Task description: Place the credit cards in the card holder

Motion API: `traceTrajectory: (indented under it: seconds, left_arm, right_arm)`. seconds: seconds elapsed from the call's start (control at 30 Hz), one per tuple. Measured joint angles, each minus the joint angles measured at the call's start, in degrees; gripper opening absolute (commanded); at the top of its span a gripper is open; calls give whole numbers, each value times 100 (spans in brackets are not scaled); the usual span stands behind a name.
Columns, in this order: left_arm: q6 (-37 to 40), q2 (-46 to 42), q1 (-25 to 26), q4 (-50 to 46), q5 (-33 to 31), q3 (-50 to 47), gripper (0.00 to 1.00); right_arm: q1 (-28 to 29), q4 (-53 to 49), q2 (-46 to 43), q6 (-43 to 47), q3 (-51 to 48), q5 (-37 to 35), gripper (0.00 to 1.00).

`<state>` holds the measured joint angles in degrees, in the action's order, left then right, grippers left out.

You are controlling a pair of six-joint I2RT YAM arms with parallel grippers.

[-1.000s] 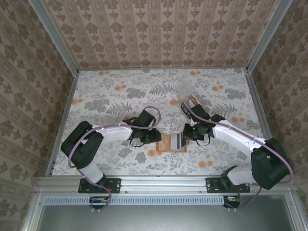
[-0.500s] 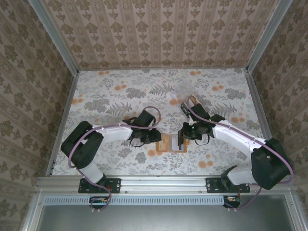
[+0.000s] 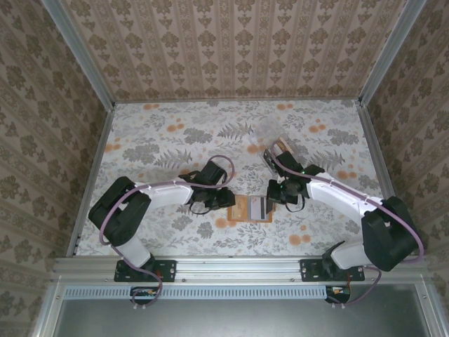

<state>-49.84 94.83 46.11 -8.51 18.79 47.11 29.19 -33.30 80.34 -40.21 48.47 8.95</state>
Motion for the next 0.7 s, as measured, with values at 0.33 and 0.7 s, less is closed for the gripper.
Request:
traceTrajectory:
  seconds: [0.33, 0.7]
  left_arm:
    - [0, 0, 0, 0, 2, 0, 27]
    - [0, 4, 0, 4, 2, 0, 27]
  right_arm:
    - [33, 33, 192, 4, -79, -81, 7]
    - [33, 498, 149, -50, -195, 179, 8]
